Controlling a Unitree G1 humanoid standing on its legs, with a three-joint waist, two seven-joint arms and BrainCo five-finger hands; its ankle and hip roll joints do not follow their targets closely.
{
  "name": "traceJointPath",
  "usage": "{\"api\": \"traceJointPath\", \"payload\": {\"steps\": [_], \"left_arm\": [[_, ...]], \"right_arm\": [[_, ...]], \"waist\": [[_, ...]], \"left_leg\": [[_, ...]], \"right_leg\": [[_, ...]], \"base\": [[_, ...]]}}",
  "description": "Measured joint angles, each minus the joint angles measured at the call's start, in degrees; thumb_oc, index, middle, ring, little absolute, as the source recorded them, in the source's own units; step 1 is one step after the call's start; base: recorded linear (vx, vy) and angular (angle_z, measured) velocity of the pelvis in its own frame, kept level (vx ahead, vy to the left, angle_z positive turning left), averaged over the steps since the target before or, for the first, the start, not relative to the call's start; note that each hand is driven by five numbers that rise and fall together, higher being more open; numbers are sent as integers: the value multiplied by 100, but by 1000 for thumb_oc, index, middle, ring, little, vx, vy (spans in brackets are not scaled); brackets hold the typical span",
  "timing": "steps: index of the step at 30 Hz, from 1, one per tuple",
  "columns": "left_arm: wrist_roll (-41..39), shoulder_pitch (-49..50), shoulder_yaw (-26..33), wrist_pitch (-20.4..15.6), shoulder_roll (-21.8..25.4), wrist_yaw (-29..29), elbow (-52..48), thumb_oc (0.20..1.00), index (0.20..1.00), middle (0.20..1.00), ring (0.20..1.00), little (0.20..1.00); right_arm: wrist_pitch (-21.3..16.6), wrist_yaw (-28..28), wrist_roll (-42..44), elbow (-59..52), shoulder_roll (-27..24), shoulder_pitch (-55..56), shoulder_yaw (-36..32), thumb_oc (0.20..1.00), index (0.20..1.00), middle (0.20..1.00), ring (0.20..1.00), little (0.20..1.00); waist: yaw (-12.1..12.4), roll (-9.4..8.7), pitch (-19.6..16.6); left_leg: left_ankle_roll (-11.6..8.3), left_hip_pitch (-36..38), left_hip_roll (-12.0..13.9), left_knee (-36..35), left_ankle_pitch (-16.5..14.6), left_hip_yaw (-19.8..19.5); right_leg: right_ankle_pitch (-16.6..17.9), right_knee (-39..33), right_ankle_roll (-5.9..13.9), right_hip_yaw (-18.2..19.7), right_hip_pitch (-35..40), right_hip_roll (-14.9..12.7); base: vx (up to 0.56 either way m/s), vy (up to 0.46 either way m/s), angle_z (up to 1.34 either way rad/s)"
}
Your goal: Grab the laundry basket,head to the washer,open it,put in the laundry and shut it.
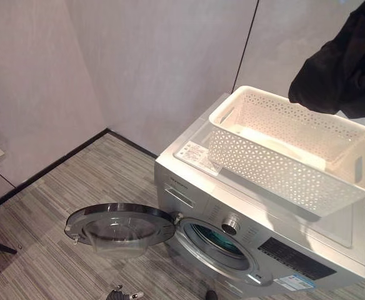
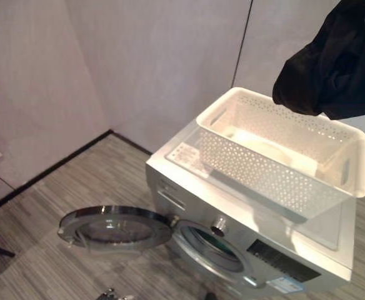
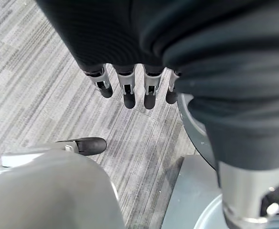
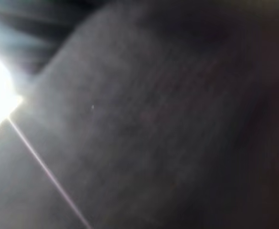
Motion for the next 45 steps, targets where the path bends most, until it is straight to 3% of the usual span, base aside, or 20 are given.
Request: {"api": "traceJointPath", "payload": {"steps": [8,9,20,24,29,31,33,35,42,45], "left_arm": [[218,95,130,76,-9,-3,26,1000,1000,1000,1000,1000],[257,53,161,68,-22,-3,1,1000,1000,1000,1000,1000],[442,82,134,66,-39,-44,12,1000,1000,1000,1000,1000],[589,140,169,60,-32,-43,-22,1000,1000,1000,1000,1000],[660,219,226,57,-35,-42,-23,1000,1000,1000,1000,1000],[663,221,382,58,-23,-42,0,1000,1000,1000,1000,1000],[666,207,393,58,-29,-42,5,1000,1000,1000,1000,1000],[673,234,446,57,-36,-44,-3,1000,1000,1000,1000,1000],[784,263,448,56,-104,-47,5,1000,1000,1000,1000,1000],[782,250,502,54,-115,-44,7,1000,1000,1000,1000,1000]], "right_arm": [[91,-534,-882,-703,-273,1292,-1511,200,200,200,200,200],[102,-633,-1043,-1043,-430,1899,-2071,200,200,200,200,200],[141,-796,-1570,-1760,-403,3237,-3273,200,200,200,200,200],[197,-814,-1866,-2446,31,4176,-3939,200,200,200,200,200],[230,-932,-2251,-2696,422,4584,-4158,200,200,200,200,200],[234,-945,-2380,-2879,1073,4821,-4378,200,200,200,200,200],[236,-931,-2382,-2940,1317,5117,-4380,200,200,200,200,200],[265,-912,-2383,-3090,1911,5696,-4562,200,200,200,200,200],[460,-895,-2391,-3035,2228,6453,-4648,200,200,200,200,200],[458,-882,-2387,-3041,2772,6625,-4656,200,200,200,200,200]], "waist": [[-147,5,-18],[-127,5,-20],[-489,-26,-11],[-624,-46,-1],[-714,-56,35],[-719,-113,78],[-766,-94,94],[-756,-95,87],[-907,47,103],[-933,40,92]], "left_leg": [[104,135,-183,1,-63,169],[121,129,-230,-1,-71,238],[331,410,-573,-28,-191,611],[391,521,-621,-33,-236,809],[438,658,-658,-34,-267,1043],[466,759,-663,-37,-312,1178],[486,805,-688,-37,-327,1210],[487,808,-688,-37,-328,1220],[483,805,-700,-37,-321,1208],[480,806,-694,-37,-319,1214]], "right_leg": [[36,10,86,190,17,-164],[41,9,102,265,-22,-208],[58,7,317,665,3,-508],[77,8,358,836,1,-526],[151,11,414,942,-3,-534],[170,10,430,1052,6,-518],[178,10,445,1094,0,-533],[170,8,456,1088,1,-538],[170,6,472,1071,-8,-563],[156,7,492,1074,-12,-554]], "base": [[-27,76,-11],[-24,90,-14],[-9,83,-18],[-34,40,-23],[-16,17,-23],[-1,-3,-28],[1,-8,-13],[9,-18,-5],[1,-5,0],[-1,-12,0]]}}
